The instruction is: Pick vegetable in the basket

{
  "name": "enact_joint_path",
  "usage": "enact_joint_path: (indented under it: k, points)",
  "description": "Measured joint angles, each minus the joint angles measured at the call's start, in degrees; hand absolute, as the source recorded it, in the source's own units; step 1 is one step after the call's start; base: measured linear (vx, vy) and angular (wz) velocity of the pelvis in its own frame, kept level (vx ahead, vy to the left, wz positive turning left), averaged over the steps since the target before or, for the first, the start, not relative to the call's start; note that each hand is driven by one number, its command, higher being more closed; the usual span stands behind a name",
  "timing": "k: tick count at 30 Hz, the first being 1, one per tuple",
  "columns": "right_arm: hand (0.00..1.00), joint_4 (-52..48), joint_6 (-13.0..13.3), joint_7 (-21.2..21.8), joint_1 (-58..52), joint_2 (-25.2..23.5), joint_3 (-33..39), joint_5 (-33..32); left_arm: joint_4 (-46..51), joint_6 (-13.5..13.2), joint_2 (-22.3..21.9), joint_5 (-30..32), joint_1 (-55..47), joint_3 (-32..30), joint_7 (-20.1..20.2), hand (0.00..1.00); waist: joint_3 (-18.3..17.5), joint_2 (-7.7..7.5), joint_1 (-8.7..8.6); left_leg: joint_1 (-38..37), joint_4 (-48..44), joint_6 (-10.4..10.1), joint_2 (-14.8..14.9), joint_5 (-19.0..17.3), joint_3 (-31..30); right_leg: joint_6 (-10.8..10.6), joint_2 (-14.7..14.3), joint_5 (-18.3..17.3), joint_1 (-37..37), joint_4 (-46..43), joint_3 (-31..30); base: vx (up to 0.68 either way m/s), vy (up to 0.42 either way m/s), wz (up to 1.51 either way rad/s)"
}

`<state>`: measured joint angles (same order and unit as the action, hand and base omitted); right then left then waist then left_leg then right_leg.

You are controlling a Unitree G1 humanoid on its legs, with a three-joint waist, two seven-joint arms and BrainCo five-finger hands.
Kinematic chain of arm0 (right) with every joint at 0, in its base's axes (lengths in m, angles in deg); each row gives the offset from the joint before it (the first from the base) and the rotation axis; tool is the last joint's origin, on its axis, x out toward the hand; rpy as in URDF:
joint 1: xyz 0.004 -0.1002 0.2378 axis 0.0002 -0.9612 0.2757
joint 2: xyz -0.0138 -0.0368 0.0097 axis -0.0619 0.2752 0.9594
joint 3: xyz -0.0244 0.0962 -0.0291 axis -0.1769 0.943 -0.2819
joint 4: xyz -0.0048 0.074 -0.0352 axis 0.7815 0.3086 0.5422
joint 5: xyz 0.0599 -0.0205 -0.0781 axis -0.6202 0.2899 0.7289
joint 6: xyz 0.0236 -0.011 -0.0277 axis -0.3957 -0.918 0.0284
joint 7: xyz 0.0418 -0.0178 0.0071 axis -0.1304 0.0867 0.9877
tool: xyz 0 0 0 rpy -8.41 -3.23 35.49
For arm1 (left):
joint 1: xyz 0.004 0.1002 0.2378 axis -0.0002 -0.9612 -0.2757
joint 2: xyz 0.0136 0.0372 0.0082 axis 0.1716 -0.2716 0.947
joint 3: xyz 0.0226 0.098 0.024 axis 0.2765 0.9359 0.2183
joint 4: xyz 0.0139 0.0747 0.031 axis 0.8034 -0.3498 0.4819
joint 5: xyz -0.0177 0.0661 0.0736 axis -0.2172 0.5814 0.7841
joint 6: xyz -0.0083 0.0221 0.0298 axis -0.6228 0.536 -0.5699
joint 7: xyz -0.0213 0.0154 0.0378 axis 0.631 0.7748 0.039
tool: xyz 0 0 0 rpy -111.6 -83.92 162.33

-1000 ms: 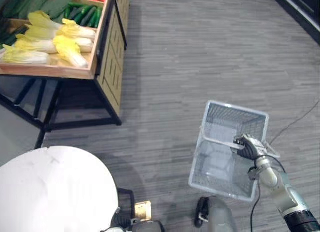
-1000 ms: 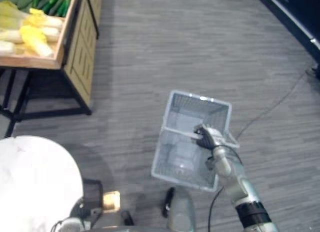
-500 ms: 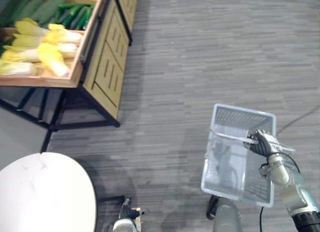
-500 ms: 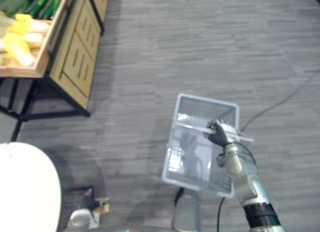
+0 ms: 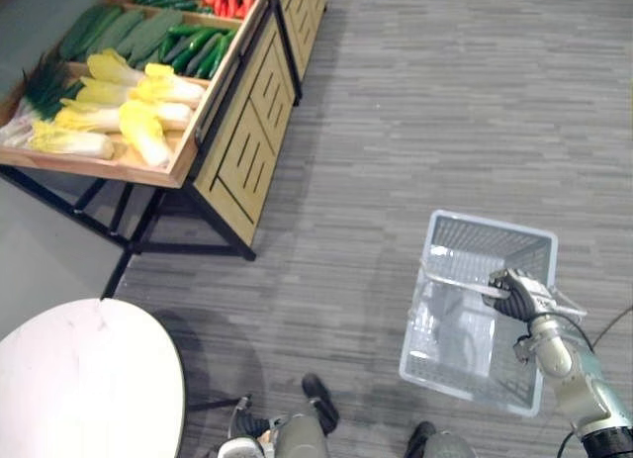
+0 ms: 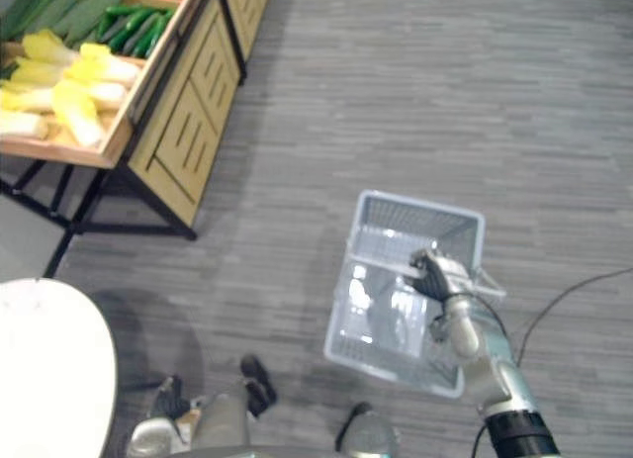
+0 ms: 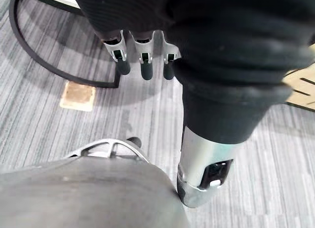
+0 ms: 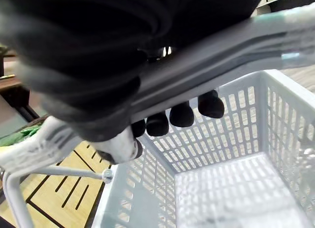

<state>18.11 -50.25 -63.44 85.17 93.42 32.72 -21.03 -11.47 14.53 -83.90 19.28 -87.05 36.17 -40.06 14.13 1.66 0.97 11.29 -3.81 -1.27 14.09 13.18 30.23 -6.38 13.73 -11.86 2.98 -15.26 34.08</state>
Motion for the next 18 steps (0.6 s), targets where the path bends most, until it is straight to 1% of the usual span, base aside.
enact_joint_path:
  k: [1,2,3,4,5,6,7,8,9,10,11,12,13,14,15,16,17,18]
  points:
    - [1.0,0.36,0.0,0.0,0.02,-1.52,0.1,0.0,-0.02,0.11,0.95,0.05,0.27,-0.24,-0.04,0.0,-0.22,-1.71,-0.15,0.26,-0.14,0.51,-1.75,-1.22,-1.12,-1.15,1.36,0.46,0.74,0.4,0.83,0.29,0.207,0.48]
    - [1.0,0.38,0.08,0.01,0.17,-2.71,0.07,-0.01,0.07,0.16,1.38,0.08,0.3,-0.46,-0.05,0.0,-0.37,-3.39,0.01,0.81,-1.72,1.55,-2.86,-2.16,-0.95,-2.44,2.41,1.25,1.79,1.64,1.54,0.26,0.18,0.5]
    - [1.0,0.38,0.14,0.01,0.31,-3.1,0.07,-0.02,0.12,0.15,1.42,0.05,0.31,-0.9,-0.04,0.0,-0.43,-3.81,0.15,1.03,-2.99,1.68,-3.1,-3.25,-0.82,-3.17,2.6,1.72,2.86,2.64,1.97,0.22,0.149,0.37]
    - [1.0,0.35,0.43,0.01,0.81,-3.33,0.05,-0.04,0.15,0.32,1.28,0.06,0.28,-1.52,-0.09,0.0,-0.51,-3.85,0.53,1.15,-5.81,2.22,-2.99,-6.6,-0.33,-4.21,2.5,2.34,5.21,4.63,2.73,0.13,0.074,0.29]
    - [1.0,0.33,0.88,0.01,1.63,-3.47,0.04,-0.06,0.17,0.59,0.97,0.06,0.28,-1.49,-0.13,0.0,-0.77,-3.62,0.73,1.49,-8.41,2.24,-2.37,-10.16,1.3,-4.73,2.17,2.62,6.88,6.49,3.41,0.14,0.097,0.18]
    - [1.0,0.31,1.1,0.01,2.08,-3.6,0.01,-0.07,0.2,0.64,0.88,0.06,0.26,-1.48,-0.16,0.0,-0.91,-3.37,0.91,1.62,-9.39,2.13,-1.88,-12.2,2.4,-4.92,1.99,2.72,7.34,7.15,3.48,0.12,0.12,0.02]
    - [1.0,0.28,1.2,-0.01,2.69,-4.32,-0.12,-0.08,0.2,0.71,0.97,0.06,0.27,-1.45,-0.19,0.0,-1.33,-3.52,1.4,2.74,-11.59,1.68,-1.3,-15.17,3.82,-5.35,2.15,2.78,7.46,8.07,3.53,0.12,0.164,-0.09]
    - [1.0,0.24,1.21,-0.01,2.79,-4.52,-0.5,-0.07,0.23,0.71,1.17,0.06,0.27,-1.46,-0.24,0.0,-1.74,-3.9,1.81,3.9,-13.87,1.75,-0.99,-16.76,4.53,-6.23,2.59,2.68,7.15,8.74,3.68,0.11,0.161,-0.07]
    - [1.0,0.5,1.1,0.0,2.7,-4.81,-1.01,-0.07,0.41,0.76,1.5,0.07,0.49,-1.45,-0.28,0.0,-1.91,-4.54,1.99,5.68,-18.47,2.22,0.04,-19.71,5.74,-7.18,3.49,2.1,6.87,8.86,4.15,0.15,0.188,-0.01]
    - [1.0,1.11,1.02,0.01,2.45,-5.37,-1.27,-0.05,0.35,0.92,1.87,0.07,0.51,-1.27,-0.46,0.0,-2.23,-4.6,2.25,6.05,-22.3,2.76,1.34,-22.38,7.19,-7.83,4.42,1.46,6.84,7.79,4.59,0.23,0.23,0.13]
    - [1.0,2.18,0.78,0.18,1.91,-6.03,-1.77,-0.04,0.06,1.18,2.13,0.1,0.8,-1.31,-0.54,0.0,-2.7,-4.0,2.23,5.95,-24.84,2.88,1.52,-25.77,7.65,-7.89,5.53,1.41,6.92,3.77,4.55,0.31,0.316,0.16]
    - [1.0,3.2,0.32,0.45,1.91,-6.23,-3.04,-0.03,-0.16,1.28,2.21,0.07,0.91,-0.68,-0.54,0.0,-2.78,-4.67,2.43,5.73,-25.43,3.4,0.86,-26.97,7.58,-7.27,8.44,1.84,4.61,-3.09,4.14,0.29,0.297,0.19]
    - [1.0,3.67,0.15,0.5,1.91,-6.24,-4.05,0.03,-0.12,1.27,2.38,0.05,0.92,-0.26,-0.57,0.0,-2.99,-4.72,2.46,5.37,-25.42,3.77,0.23,-27.4,7.49,-6.06,10.37,2.62,2.91,-7.92,3.4,0.29,0.338,0.32]
    - [1.0,4.08,0.06,0.62,1.81,-6.78,-4.98,0.04,-0.03,1.27,3.13,0.03,1.02,0.54,-0.78,0.0,-3.1,-5.67,2.3,4.78,-25.06,4.58,-1.51,-28.37,6.56,-1.46,14.28,5.62,-0.88,-17.72,1.91,0.3,0.326,0.47]
    - [1.0,4.43,-0.08,0.62,1.79,-7.72,-5.02,0.08,0.05,1.34,3.63,0.03,1.09,1.02,-0.76,0.0,-3.0,-6.86,2.23,2.98,-23.45,5.07,-3.26,-29.03,5.93,4.2,17.15,10.52,-5.76,-27.21,-3.08,0.3,0.293,0.5]
    - [1.0,4.63,-0.14,0.62,1.83,-8.18,-5.02,0.26,0.05,1.51,3.71,0.03,1.02,1.35,-0.78,0.0,-2.94,-7.14,2.26,1.84,-22.48,5.2,-4.0,-29.11,5.36,3.54,16.93,10.07,-7.97,-31.17,-6.81,0.32,0.2,0.51]
    - [1.0,5.33,-0.24,0.62,1.77,-8.29,-5.02,1.53,0.08,2.05,3.83,0.03,0.67,1.59,-0.94,0.0,-2.82,-7.1,2.21,-1.69,-19.47,5.2,-5.29,-28.98,4.35,2.42,14.77,8.81,-10.87,-36.47,-12.18,0.27,0.114,0.39]
    - [1.0,5.67,-0.26,0.62,1.76,-8.23,-5.01,1.96,0.23,2.06,3.69,0.02,0.24,1.81,-1.13,0.0,-2.68,-6.85,2.17,-3.88,-17.99,5.08,-5.76,-28.9,4.03,2.22,13.76,7.93,-11.61,-37.81,-13.13,0.39,0.151,0.46]
